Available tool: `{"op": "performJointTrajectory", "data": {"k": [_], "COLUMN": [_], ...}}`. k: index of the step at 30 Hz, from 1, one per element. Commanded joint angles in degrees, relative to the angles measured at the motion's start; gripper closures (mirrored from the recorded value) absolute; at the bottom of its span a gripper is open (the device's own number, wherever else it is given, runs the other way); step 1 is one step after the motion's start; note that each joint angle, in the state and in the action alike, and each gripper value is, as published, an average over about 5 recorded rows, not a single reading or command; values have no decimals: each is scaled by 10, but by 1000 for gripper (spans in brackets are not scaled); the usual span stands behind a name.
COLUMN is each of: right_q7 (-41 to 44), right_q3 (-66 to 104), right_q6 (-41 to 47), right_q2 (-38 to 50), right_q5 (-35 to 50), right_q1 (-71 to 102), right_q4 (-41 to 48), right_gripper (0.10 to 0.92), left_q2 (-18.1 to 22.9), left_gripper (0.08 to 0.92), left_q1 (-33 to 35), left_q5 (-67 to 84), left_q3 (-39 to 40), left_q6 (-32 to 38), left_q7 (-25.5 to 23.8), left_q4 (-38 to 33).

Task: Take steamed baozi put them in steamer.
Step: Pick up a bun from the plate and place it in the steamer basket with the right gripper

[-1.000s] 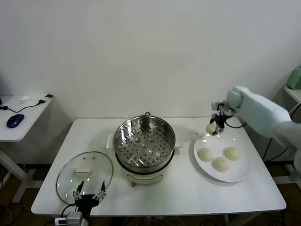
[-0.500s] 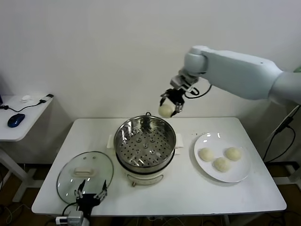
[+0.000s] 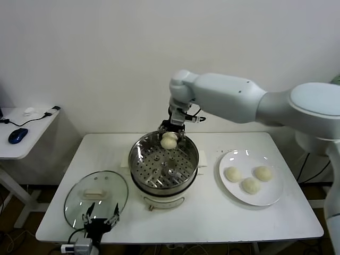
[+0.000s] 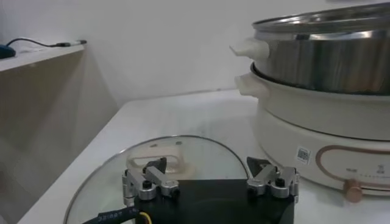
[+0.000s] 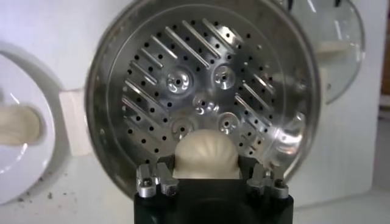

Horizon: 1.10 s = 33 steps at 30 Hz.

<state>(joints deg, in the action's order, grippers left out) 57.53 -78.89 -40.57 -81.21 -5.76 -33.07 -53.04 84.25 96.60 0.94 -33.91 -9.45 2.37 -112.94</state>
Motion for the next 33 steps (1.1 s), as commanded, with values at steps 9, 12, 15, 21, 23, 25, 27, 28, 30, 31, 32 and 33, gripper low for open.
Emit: {"op": "performJointTrajectory", "data": {"k": [9,12,15,21,23,25,27,28,30,31,32,33], "right_q7": [-65,-61,-54,-34,-9,14,33,41,56,62,67,71], "right_q3": [57,61,56,30,13,-2,-17,-26,-50,-71,-97,-125], "right_q6": [-51,-54,-52,-54,-56,-58,-58,-56,-42,-26,-5,18], "right_q2": [-53,-61,-67,-71,-66,-56,-41,-31,-7,10,28,46], "right_q5": [-133,-132,-113,-35,10,54,97,120,178,222,269,315], "right_q1": [94,97,95,70,47,16,-20,-40,-77,-100,-122,-143], "right_q4": [124,139,144,129,116,102,87,79,60,46,31,15], "right_gripper": [338,338,327,220,208,204,203,203,203,202,202,202], "left_q2": [-2,-1,-2,-2,-2,-2,-1,-1,0,0,1,2], "left_gripper": [177,177,177,177,177,177,177,177,177,177,177,177], "left_q1": [-2,-2,-1,-2,-1,0,0,0,0,0,1,1], "left_q5": [0,0,0,0,0,0,0,-1,-1,-2,-3,-3], "left_q3": [0,0,0,-2,-2,-2,-2,-2,-1,-1,0,0], "left_q6": [5,6,6,7,7,7,6,6,5,5,5,5], "left_q7": [1,2,2,3,3,3,3,2,2,2,2,1], "left_q4": [6,6,5,5,4,3,1,0,-1,-1,-2,-2]}}
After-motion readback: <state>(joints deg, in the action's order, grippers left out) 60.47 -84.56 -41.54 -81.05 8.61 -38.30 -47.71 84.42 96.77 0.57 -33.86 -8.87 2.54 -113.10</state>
